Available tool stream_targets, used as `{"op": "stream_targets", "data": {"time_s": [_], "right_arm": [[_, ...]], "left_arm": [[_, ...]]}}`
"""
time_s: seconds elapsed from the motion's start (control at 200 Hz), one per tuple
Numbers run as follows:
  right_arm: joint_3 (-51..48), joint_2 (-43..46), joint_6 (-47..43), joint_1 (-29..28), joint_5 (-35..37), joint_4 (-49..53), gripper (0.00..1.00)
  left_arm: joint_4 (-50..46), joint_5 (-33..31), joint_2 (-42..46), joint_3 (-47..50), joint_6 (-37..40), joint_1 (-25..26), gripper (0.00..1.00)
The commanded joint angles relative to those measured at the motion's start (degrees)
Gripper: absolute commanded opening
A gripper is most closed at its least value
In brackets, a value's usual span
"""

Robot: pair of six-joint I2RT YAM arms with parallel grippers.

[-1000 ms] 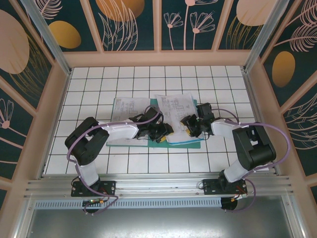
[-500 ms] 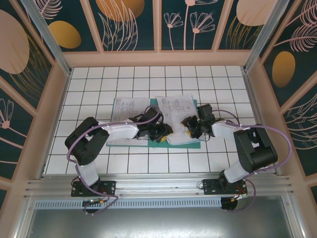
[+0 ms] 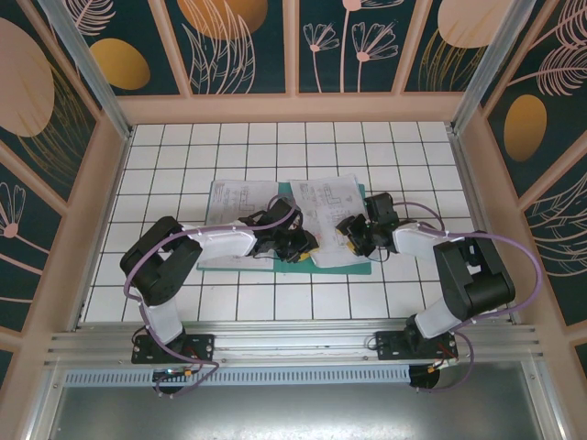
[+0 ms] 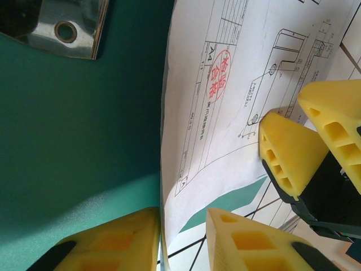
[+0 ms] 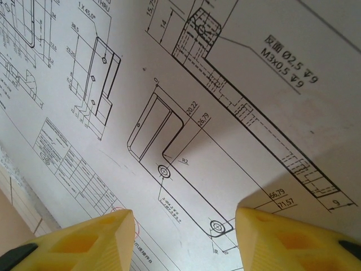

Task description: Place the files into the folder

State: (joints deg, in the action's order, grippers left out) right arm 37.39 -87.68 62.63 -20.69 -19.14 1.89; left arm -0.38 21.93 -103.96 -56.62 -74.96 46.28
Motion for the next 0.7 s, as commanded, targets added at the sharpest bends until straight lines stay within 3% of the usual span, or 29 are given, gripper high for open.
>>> {"op": "stream_targets", "data": {"time_s": [0.0,0.08,0.25,0.49,0.696], "right_arm": [[1.03,-0.08,-2.55,0.07,3.22,4.83,0.53],[2.14,-0.04,-2.95,-0.05,3.05,5.13,0.55],[5.49,1.53,-2.87,-1.01,3.47,7.13,0.59],[10.53,6.56,-6.22,-0.77,9.01,13.41,0.64],[9.5,7.86,-6.64,0.12,8.37,13.7,0.64]], "left_arm": [[-2.48,-0.85,0.65,0.55,1.12,-0.22,0.25],[-2.34,-0.67,0.35,0.55,1.26,-0.26,0.21],[-2.71,-0.25,-0.7,0.39,1.93,-0.22,0.0],[-5.89,3.86,-1.98,-3.86,10.1,-0.18,0.0],[-9.66,7.95,-3.34,-7.08,15.69,-0.64,0.0]]}}
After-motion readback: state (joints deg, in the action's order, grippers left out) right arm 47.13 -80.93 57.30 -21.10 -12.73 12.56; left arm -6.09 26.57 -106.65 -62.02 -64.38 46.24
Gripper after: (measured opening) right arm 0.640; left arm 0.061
